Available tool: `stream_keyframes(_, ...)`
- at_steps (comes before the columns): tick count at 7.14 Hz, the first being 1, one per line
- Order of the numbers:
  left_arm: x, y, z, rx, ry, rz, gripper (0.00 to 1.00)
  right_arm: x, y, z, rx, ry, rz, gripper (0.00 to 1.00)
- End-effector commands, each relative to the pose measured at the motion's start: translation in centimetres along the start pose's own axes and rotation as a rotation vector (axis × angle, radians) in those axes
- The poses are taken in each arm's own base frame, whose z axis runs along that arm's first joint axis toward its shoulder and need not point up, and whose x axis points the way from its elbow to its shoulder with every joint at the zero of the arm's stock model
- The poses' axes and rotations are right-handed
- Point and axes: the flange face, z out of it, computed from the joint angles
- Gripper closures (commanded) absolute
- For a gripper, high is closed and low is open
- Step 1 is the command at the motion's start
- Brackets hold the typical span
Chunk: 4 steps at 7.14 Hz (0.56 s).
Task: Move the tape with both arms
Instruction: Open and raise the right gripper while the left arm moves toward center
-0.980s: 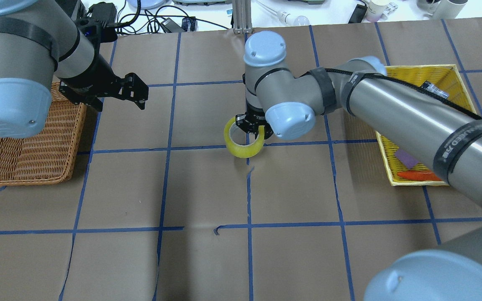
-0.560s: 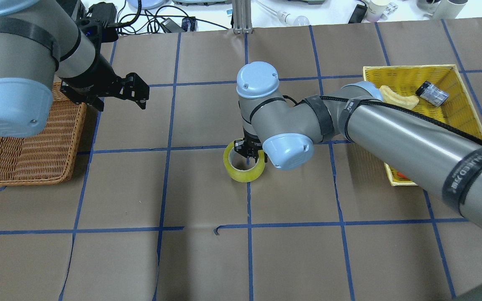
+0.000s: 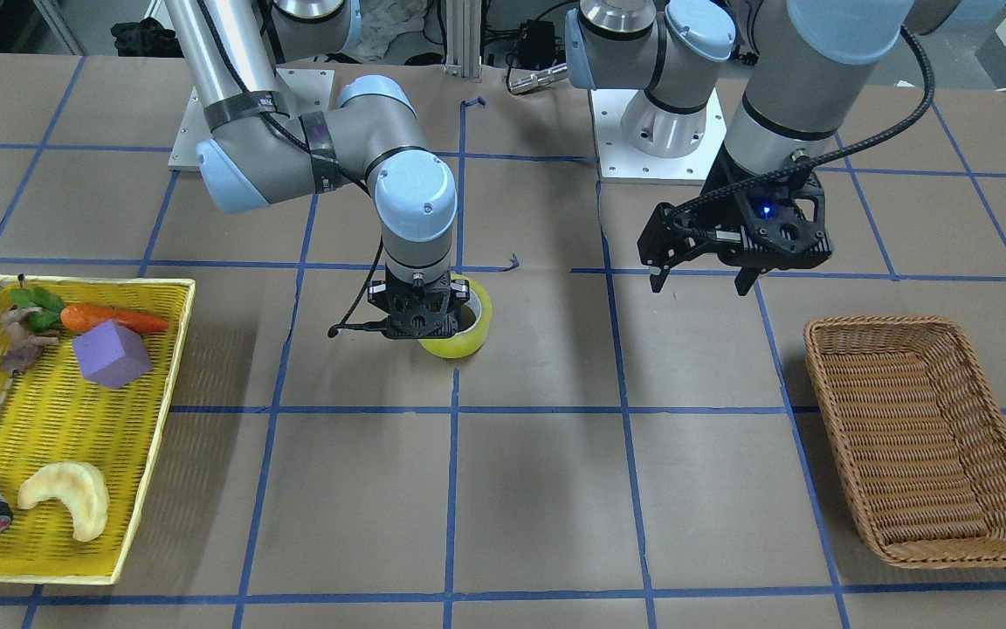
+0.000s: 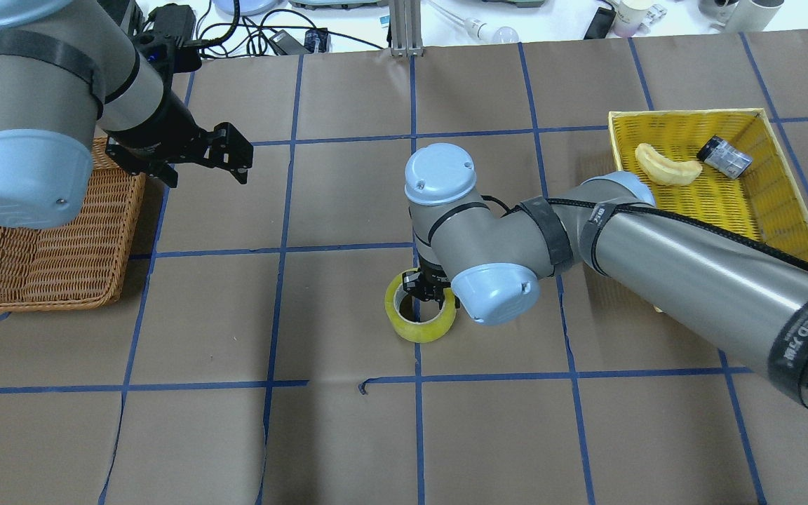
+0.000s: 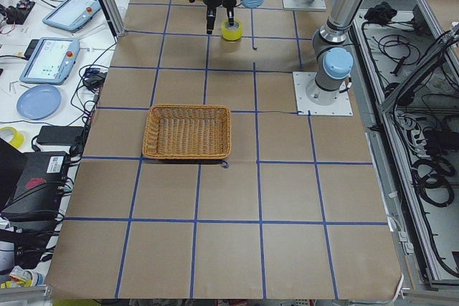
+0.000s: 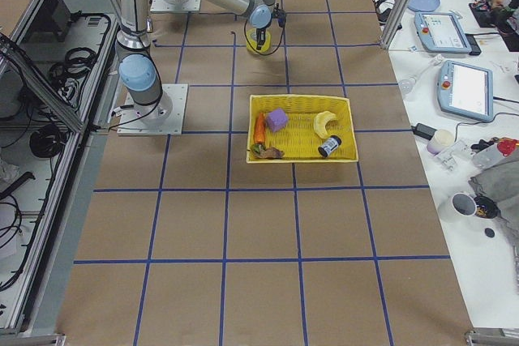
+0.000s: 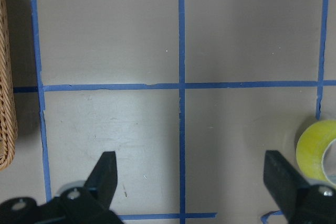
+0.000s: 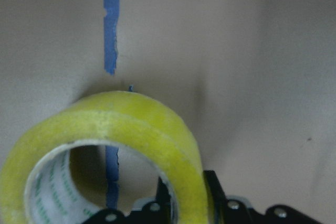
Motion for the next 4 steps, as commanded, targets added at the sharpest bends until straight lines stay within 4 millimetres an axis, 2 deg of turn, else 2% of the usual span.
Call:
stream_keyframes(1, -0.1, -0.1, 0.6, -0.019, -0.001, -0.001, 0.00, -0.2, -0.8, -1.4, 0.064, -0.024, -0.005, 0.00)
stream_keyframes(2, -0.1, -0.5, 1.5, -0.030, 0.001, -0.003, 0.00, -0.1, -2.1, -4.0, 0.109, -0.037, 0.004, 0.00)
stream_keyframes(3, -0.1, -0.7, 1.9, -0.037, 0.004, -0.013, 0.00, 0.3, -2.7, -7.9, 0.168, -0.052, 0.015, 0.00)
stream_keyframes(4, 0.4, -0.9, 2.9, -0.056, 0.006, -0.031, 0.00, 2.5, -3.0, -11.3, 0.191, -0.060, 0.051, 0.00)
